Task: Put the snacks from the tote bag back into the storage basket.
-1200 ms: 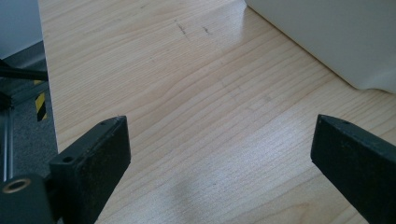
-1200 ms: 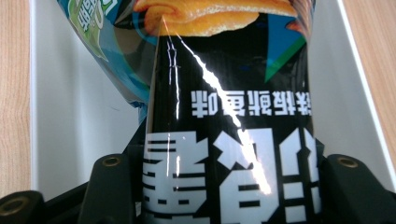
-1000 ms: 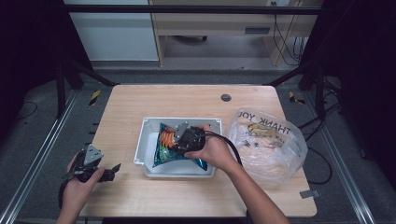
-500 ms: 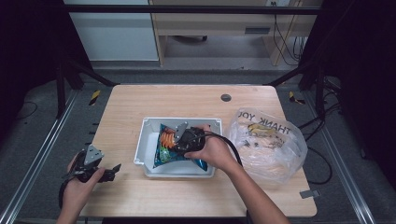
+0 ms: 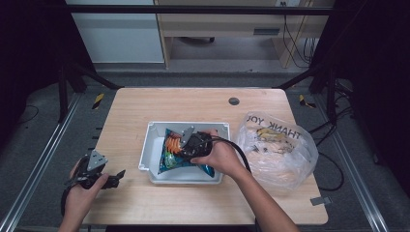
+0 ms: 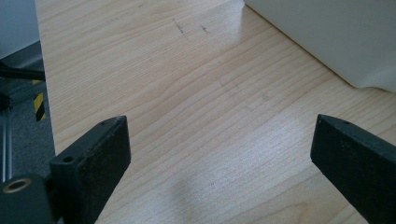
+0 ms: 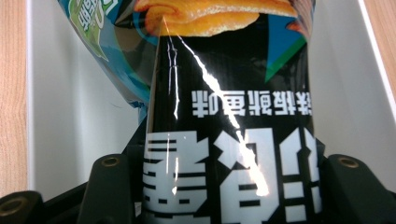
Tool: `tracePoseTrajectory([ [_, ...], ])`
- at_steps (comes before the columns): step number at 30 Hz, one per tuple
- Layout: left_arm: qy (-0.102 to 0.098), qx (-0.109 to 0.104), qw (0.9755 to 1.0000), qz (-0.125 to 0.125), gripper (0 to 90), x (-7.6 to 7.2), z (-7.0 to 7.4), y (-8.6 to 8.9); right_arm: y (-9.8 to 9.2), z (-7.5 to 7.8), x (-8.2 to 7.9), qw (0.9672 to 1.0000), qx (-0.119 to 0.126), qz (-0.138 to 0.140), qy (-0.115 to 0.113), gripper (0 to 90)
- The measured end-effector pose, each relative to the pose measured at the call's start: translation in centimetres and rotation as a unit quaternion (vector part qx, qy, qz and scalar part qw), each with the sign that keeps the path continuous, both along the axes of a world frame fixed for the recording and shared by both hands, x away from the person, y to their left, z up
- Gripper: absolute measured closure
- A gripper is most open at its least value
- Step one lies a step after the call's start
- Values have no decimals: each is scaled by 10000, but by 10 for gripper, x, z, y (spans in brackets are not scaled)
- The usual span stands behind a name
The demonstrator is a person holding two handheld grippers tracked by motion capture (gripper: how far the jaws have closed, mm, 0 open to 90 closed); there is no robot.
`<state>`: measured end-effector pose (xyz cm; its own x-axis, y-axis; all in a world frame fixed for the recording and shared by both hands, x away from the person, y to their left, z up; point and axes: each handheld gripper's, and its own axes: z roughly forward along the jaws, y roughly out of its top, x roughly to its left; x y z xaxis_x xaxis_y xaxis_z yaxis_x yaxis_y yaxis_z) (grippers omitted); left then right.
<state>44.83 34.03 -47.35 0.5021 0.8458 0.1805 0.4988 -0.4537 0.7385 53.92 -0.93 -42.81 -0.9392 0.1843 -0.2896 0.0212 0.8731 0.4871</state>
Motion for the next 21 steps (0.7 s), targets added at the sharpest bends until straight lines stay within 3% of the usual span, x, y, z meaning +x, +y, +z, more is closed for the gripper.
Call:
tracePoseTrajectory([
  [14, 2, 3, 10000, 3, 44, 0, 0, 0, 0, -2, 2, 9999, 3, -64, 131, 394],
  [18, 1, 2, 10000, -2, 43, 0, 0, 0, 1, -3, 3, 9995, 68, -158, 258, 295],
  [21, 1, -2, 10000, 5, 43, 0, 0, 0, 1, -3, 3, 9993, 103, -213, 282, 272],
])
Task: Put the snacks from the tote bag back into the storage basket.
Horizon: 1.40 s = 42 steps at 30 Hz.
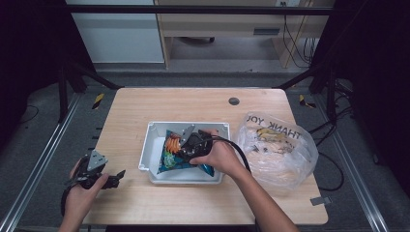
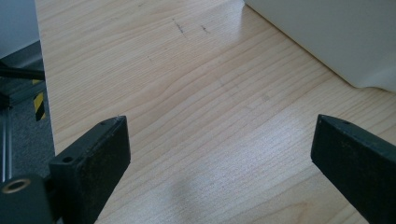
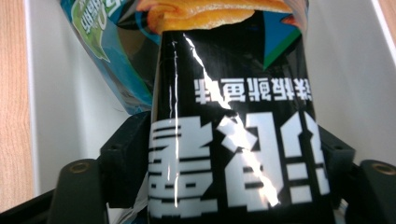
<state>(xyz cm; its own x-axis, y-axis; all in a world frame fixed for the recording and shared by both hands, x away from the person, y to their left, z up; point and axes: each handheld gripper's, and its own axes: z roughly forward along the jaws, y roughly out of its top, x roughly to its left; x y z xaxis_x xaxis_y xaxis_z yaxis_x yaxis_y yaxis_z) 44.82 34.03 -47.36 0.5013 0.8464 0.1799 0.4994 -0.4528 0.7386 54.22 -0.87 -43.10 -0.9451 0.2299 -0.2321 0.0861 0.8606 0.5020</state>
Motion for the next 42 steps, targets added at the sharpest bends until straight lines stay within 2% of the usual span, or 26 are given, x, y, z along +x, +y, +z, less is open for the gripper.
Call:
tracePoseTrajectory([
  [4, 9, 9, 10000, -14, 44, 0, 0, 0, -2, 4, -1, 9999, 124, -4, -45, 237],
  [8, 9, 12, 10000, -19, 45, 0, 0, -1, -7, 13, -2, 9993, 266, -113, -252, 190],
  [13, 18, 20, 10000, -27, 45, 0, 0, -1, -13, 15, -3, 9990, 295, -172, -289, 177],
  [26, 43, 40, 10000, -42, 45, 0, -1, -1, -13, 24, -7, 9976, 563, -210, -338, 145],
  [32, 51, 40, 10000, -42, 45, 0, -1, -1, -16, 30, -9, 9959, 748, -383, -340, 125],
  [38, 56, 44, 10000, -34, 45, -1, -1, 0, -19, 35, -10, 9950, 819, -479, -309, 116],
  [42, 61, 55, 10000, -46, 45, -1, -1, -1, -22, 42, -14, 9931, 957, -608, -288, 100],
])
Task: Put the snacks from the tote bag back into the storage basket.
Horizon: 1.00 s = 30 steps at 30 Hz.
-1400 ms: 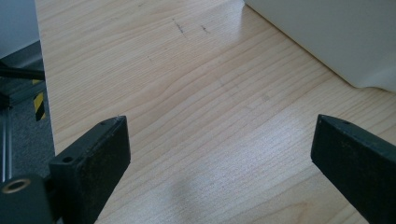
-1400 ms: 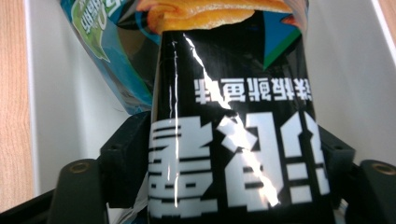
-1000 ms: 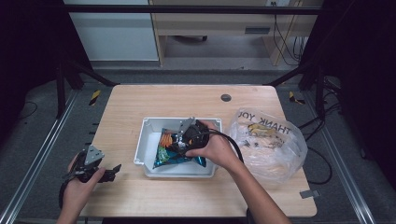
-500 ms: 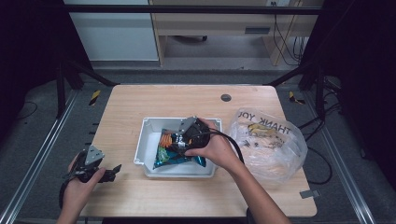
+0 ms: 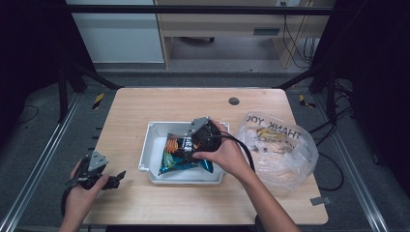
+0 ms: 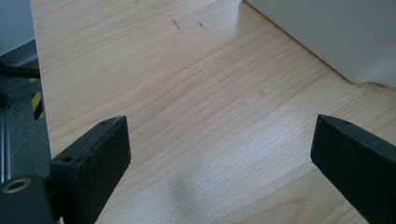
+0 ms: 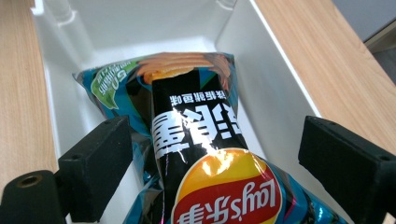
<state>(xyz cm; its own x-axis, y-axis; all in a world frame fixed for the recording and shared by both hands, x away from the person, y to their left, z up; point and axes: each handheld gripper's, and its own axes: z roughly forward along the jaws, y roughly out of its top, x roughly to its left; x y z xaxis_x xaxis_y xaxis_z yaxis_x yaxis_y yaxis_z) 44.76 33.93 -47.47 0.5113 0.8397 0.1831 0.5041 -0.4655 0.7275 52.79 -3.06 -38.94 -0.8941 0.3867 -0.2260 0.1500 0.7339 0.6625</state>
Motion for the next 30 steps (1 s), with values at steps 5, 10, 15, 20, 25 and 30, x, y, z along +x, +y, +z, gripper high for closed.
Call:
tracePoseTrajectory([
  [5, 10, -8, 10000, 17, 45, 0, 0, 0, -3, 5, -2, 9998, 169, -96, 70, 87],
  [10, 19, 1, 10000, 2, 45, 0, -1, 0, -10, 10, -5, 9980, 436, -412, 198, 66],
  [15, 32, -5, 10000, 4, 45, 0, -1, 0, -16, 12, -10, 9967, 529, -591, 176, 67],
  [20, 46, 16, 10000, -22, 44, 0, -2, -2, -26, 17, -17, 9914, 932, -888, 212, 67],
  [25, 54, 13, 10000, -30, 44, 0, -2, -2, -33, 21, -24, 9889, 1062, -1028, 155, 67],
  [30, 68, 16, 10000, -23, 44, 1, -2, -2, -38, 21, -31, 9858, 1100, -1269, 31, 69],
])
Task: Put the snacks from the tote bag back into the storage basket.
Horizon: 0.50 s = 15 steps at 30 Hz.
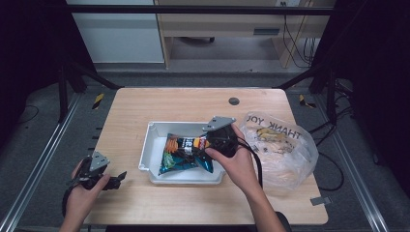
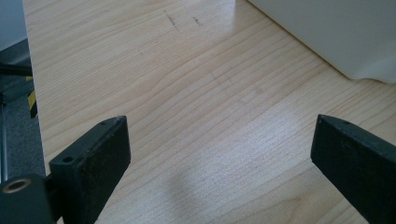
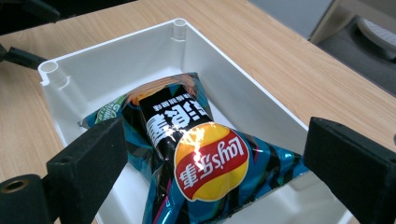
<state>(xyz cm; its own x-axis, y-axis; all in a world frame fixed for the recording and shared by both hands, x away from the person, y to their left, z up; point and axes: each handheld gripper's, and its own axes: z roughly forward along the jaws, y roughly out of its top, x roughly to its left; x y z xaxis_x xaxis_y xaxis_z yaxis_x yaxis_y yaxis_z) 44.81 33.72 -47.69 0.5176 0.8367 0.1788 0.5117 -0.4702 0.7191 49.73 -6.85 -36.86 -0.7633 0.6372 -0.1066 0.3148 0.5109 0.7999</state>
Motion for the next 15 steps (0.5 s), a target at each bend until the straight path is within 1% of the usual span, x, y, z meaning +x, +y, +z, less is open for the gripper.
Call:
tracePoseTrajectory([
  [3, 4, -2, 10000, -5, 44, 0, 0, 0, -4, -3, -5, 9998, 181, -99, -19, 69],
  [4, -6, -7, 10000, -6, 44, 0, 0, 0, -8, -3, -9, 9996, 214, -189, -59, 69],
  [6, 5, -8, 10000, 2, 45, 0, 0, 1, -10, -3, -11, 9994, 240, -235, -93, 69],
  [8, 17, -19, 10000, 8, 45, 0, 0, 1, -18, -1, -16, 9987, 339, -351, -109, 69],
  [9, 4, -30, 10000, 19, 45, 0, 0, 1, -18, -1, -16, 9987, 339, -351, -109, 69],
  [10, 5, -29, 10000, 20, 45, 0, 0, 2, -21, 0, -18, 9988, 288, -360, -133, 69],
  [14, -2, -26, 10000, 33, 45, 1, 1, 1, -33, 5, -25, 9977, 349, -534, -249, 67],
  [15, -8, -25, 10000, 33, 45, 1, 1, 1, -36, 6, -27, 9973, 316, -596, -302, 67],
])
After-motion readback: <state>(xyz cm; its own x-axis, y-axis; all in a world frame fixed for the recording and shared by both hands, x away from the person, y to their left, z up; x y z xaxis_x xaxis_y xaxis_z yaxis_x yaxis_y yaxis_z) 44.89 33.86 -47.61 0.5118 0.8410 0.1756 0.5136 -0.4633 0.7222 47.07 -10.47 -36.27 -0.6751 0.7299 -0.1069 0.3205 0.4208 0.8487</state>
